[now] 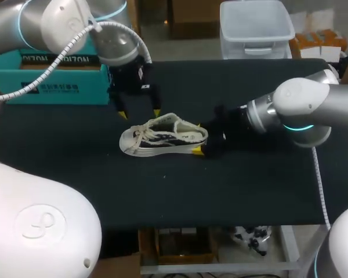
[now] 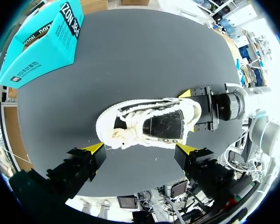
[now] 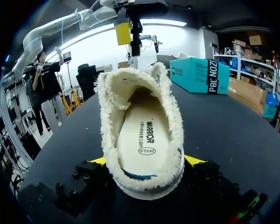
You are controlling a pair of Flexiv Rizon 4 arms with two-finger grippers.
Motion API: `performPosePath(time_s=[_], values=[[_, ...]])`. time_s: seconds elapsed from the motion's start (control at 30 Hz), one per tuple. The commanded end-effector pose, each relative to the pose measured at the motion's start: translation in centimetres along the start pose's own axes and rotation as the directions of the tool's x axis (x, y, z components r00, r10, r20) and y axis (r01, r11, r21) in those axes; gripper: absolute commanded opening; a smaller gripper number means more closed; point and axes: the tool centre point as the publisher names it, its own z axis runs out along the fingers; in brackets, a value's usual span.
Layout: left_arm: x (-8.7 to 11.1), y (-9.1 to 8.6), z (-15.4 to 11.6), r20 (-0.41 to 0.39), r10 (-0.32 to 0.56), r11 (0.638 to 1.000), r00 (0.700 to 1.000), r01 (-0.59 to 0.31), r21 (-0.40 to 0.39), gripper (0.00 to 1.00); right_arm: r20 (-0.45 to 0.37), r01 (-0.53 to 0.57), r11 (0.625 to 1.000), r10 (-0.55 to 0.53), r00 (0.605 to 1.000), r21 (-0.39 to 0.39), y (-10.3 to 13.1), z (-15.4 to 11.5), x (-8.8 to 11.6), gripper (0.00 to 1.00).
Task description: Open the shoe tongue, take the insole out of the shoe, put the insole back into the shoe, and pack the shoe into the shoebox
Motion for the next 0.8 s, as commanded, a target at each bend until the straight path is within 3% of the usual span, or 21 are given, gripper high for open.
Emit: performPosePath(time_s=[0.03, 0.1, 0.2, 0.27, 0.33, 0.4, 0.43, 0.8], values=[[3.1, -0.4, 0.0, 0.107, 0.029, 0.999, 0.994, -0.026, -0.031, 1.0, 0.013, 0.0, 1.0, 0.0, 1.0, 0.003, -0.3, 0.4, 0.7, 0.0], [4.0, -0.2, 0.6, 0.141, 0.024, 0.999, 0.99, -0.02, -0.029, 1.0, 0.013, 0.0, 1.0, 0.0, 1.0, 0.003, -0.3, 0.4, 0.7, 0.0], [5.4, -0.4, 1.2, 0.203, 0.014, 1.0, 0.979, -0.012, -0.011, 0.83, 0.013, 0.0, 1.0, 0.0, 1.0, 0.003, -0.3, 0.4, 0.7, 0.0], [6.1, -0.7, 1.6, 0.232, 0.005, 1.0, 0.973, -0.003, -0.006, 0.8, 0.013, 0.0, 1.0, 0.0, 1.0, 0.003, -0.3, 0.4, 0.7, 0.0], [6.8, -1.0, 2.1, 0.256, -0.009, 1.0, 0.967, 0.009, -0.002, 0.7, 0.013, 0.0, 1.0, 0.0, 1.0, 0.003, -0.3, 0.4, 0.7, 0.0], [7.3, -1.2, 2.8, 0.28, -0.017, 1.0, 0.96, 0.02, -0.008, 0.68, 0.013, 0.0, 1.0, 0.0, 1.0, 0.003, -0.3, 0.4, 0.7, 0.0], [7.5, -1.3, 3.2, 0.295, -0.019, 1.0, 0.955, 0.023, -0.013, 0.61, 0.013, 0.0, 1.0, 0.0, 1.0, 0.003, -0.3, 0.4, 0.7, 0.0], [7.4, -1.8, 5.9, 0.393, -0.041, 0.998, 0.918, 0.056, -0.028, 0.61, 0.013, 0.0, 1.0, 0.0, 1.0, 0.003, -0.3, 0.4, 0.7, 0.0]])
